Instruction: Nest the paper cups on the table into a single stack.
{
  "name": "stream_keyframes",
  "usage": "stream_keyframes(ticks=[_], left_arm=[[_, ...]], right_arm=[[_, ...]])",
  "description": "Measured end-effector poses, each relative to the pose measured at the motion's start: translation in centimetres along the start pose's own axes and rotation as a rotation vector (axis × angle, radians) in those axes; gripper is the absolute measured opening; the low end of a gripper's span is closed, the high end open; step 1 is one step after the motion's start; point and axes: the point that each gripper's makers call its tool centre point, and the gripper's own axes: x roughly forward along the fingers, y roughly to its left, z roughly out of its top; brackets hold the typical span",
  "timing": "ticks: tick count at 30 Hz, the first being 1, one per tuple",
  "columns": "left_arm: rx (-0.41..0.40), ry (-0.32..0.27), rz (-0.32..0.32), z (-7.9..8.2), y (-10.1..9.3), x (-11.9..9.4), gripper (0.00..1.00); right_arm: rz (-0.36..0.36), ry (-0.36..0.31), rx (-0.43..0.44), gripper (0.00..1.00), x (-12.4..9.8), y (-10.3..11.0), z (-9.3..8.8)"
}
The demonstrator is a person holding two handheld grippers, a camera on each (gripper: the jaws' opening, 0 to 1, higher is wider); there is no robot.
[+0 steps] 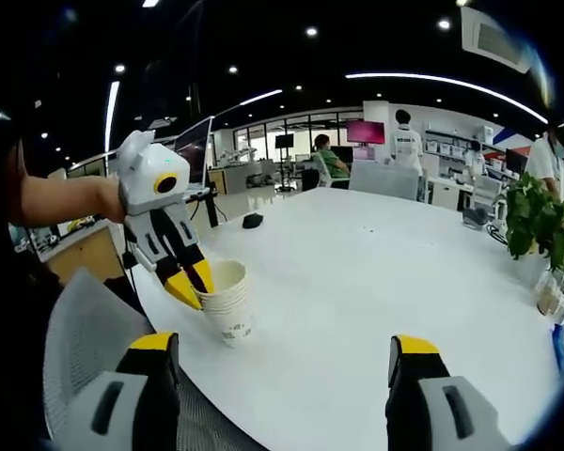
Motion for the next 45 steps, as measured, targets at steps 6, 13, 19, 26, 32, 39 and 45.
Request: stream_keyframes(ticks=[6, 13, 19, 26, 32, 39, 45], left_arm=[[0.023, -0.060, 0.019, 0.9, 0.3, -1.4, 0.15], [0.094, -0.139, 0.125, 1.6, 1.7, -3.6, 0.28], [0.030, -0.207, 0.187, 0.8, 3.1, -5.2, 0.42], [0.000, -0.191, 0.207, -1.4, 3.5, -4.8, 0.50], [0.025, -0.138, 0.203, -3.6, 3.2, -2.7, 0.53], [0.035, -0.135, 0.193, -5.0, 2.8, 0.1, 0.51], [0.019, -0.160, 0.207, -5.7, 3.7, 1.4, 0.52]], right_arm=[[0.006, -0.001, -0.003, 0.94, 0.2, 0.0, 0.0], [0.027, -0.021, -0.018, 0.95, 0.8, 0.3, 0.4], [0.074, -0.037, -0.083, 0.94, 1.9, 1.5, 1.2], [0.133, -0.077, -0.110, 0.89, 3.7, 2.8, 2.0], [0.171, -0.083, -0.107, 0.83, 5.7, 3.9, 2.1], [0.207, -0.056, -0.140, 0.81, 7.7, 5.2, 1.4], [0.205, -0.059, -0.149, 0.79, 9.2, 5.1, 0.9]])
